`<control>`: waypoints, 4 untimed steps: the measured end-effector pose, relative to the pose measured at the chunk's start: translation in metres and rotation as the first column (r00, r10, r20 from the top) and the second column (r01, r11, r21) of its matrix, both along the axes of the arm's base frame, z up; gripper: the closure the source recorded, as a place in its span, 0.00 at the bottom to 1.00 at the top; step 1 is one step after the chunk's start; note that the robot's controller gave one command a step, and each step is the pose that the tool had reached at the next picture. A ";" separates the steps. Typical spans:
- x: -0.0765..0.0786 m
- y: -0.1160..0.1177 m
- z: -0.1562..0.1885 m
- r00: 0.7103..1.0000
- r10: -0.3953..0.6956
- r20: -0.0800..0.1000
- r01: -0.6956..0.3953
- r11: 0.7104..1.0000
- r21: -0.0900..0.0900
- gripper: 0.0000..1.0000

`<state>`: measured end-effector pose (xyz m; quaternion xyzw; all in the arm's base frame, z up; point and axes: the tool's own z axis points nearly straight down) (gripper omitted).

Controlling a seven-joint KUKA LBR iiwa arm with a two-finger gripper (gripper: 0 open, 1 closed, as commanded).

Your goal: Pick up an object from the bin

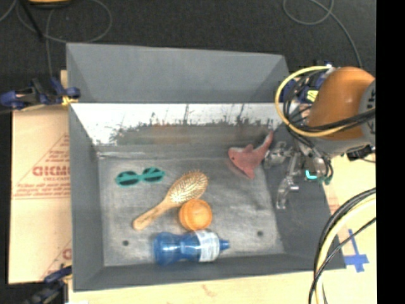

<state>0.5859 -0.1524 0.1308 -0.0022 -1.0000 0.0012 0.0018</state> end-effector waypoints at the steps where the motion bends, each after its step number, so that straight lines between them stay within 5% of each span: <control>1: 0.002 0.000 0.004 1.000 0.003 0.007 -0.003 1.000 -0.002 0.00; 2: 0.017 0.006 0.016 0.997 -0.077 0.002 0.077 0.997 0.003 0.00; 3: 0.045 0.001 0.003 0.983 -0.181 0.024 0.181 0.984 0.004 0.00; 4: 0.049 0.010 0.012 0.994 -0.109 -0.004 0.109 0.994 0.001 0.00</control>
Offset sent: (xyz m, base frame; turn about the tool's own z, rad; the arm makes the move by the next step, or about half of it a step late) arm 0.0528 0.0207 0.0466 0.2325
